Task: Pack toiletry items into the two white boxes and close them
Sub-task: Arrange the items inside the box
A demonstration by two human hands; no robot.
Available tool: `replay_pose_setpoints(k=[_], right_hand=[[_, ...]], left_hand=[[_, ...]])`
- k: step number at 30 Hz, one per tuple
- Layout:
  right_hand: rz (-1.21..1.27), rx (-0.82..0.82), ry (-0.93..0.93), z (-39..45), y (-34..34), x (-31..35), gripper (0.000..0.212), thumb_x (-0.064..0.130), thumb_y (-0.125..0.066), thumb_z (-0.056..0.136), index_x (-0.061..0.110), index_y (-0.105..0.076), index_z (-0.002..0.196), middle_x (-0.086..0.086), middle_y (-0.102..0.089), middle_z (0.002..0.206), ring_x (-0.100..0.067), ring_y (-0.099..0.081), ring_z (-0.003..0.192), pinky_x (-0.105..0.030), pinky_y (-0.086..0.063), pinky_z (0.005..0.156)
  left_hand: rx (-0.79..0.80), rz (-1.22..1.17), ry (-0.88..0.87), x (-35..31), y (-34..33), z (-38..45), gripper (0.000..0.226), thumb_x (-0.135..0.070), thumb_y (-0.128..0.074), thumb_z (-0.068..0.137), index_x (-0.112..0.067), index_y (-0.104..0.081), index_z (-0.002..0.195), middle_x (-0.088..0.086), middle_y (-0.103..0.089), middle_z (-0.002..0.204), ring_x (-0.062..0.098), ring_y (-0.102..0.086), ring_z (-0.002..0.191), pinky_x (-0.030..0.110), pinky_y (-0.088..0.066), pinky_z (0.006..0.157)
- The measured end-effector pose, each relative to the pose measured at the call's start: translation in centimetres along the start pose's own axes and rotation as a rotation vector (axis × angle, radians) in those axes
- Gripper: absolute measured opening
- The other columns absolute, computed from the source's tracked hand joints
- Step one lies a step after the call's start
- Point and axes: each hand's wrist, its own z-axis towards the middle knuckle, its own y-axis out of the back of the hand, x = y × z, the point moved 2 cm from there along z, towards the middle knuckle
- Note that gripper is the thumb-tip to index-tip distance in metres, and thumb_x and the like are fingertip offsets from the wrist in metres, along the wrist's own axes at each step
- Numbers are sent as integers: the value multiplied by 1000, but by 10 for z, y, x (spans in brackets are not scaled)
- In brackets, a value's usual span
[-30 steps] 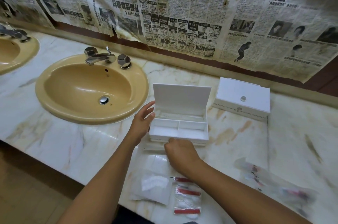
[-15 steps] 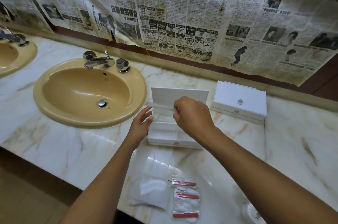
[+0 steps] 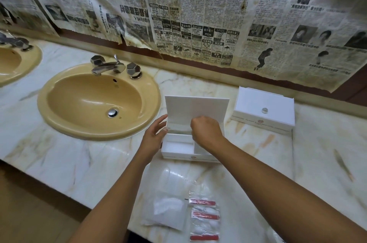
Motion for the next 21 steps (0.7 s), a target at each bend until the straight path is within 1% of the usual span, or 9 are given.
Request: replay_pose_setpoints(k=[3,6,8,9,11,13,15,18,21], right_hand=[[89,82,-66,9,-4,-6,27,-6,-52,82,11,-42,63,-1,-37,59,-26,-47,67,-29,-39,61],[155,209,-117,16,-6,-8,14,-1,-50,86,10,-56,79,-5,-51,77,-26,-50,73,-29,-42,65],[198,272,-129,19,-9,-10,13,5,-48,90,9,-53,78,-6,-51,80,-27,-54,76,-29,-43,65],[221,297,-135,19,-10,-11,17,11,-47,93,9,-51,77,-5,-51,80,-27,-54,78,-30,-43,66],[258,314,-137,17,-8,-12,23,26,-43,98,10,-55,85,-6,-54,89,-26,-52,81,-31,-43,70],[256,235,-108,14,-4,-9,33,33,-38,98,11,-63,98,-7,-60,104,-26,-52,88,-32,-44,76],[292,183,-57,11,-4,-1,42,40,-33,99,16,-67,108,-9,-59,118,-28,-53,104,-36,-44,86],[326,349,-35,5,-15,12,61,61,-19,96,27,-58,129,-12,-44,139,-30,-36,130,-48,-31,103],[349,402,-73,2,-25,13,68,69,-12,92,34,-47,138,-11,-35,147,-32,-27,136,-53,-21,108]], left_hand=[[5,-7,-1,1,1,1,40,-21,-52,102,-55,-56,120,-19,-59,130,10,-52,128,45,-45,105],[12,-19,-12,1,1,1,40,-24,-54,101,-60,-58,118,-15,-60,133,14,-53,129,50,-47,103],[11,-23,-5,1,1,1,40,-24,-54,101,-60,-58,117,-13,-60,134,15,-53,129,50,-48,101],[9,-25,-3,1,1,1,40,-24,-54,101,-60,-58,118,-12,-60,134,15,-53,129,50,-49,101],[11,-27,-6,2,1,2,39,-24,-54,101,-57,-57,120,-12,-60,134,14,-53,128,49,-49,101],[16,-27,-12,1,1,1,38,-23,-54,101,-54,-56,122,-13,-61,132,14,-54,128,46,-49,101],[14,-18,-17,0,0,1,37,-20,-52,101,-49,-55,126,-13,-60,132,12,-53,128,40,-48,100],[18,1,-40,0,0,-1,38,-21,-52,102,-48,-54,129,-10,-58,137,12,-52,129,42,-45,104],[12,2,-42,0,1,-2,39,-22,-52,102,-52,-55,125,-9,-58,137,13,-53,128,48,-44,106]])
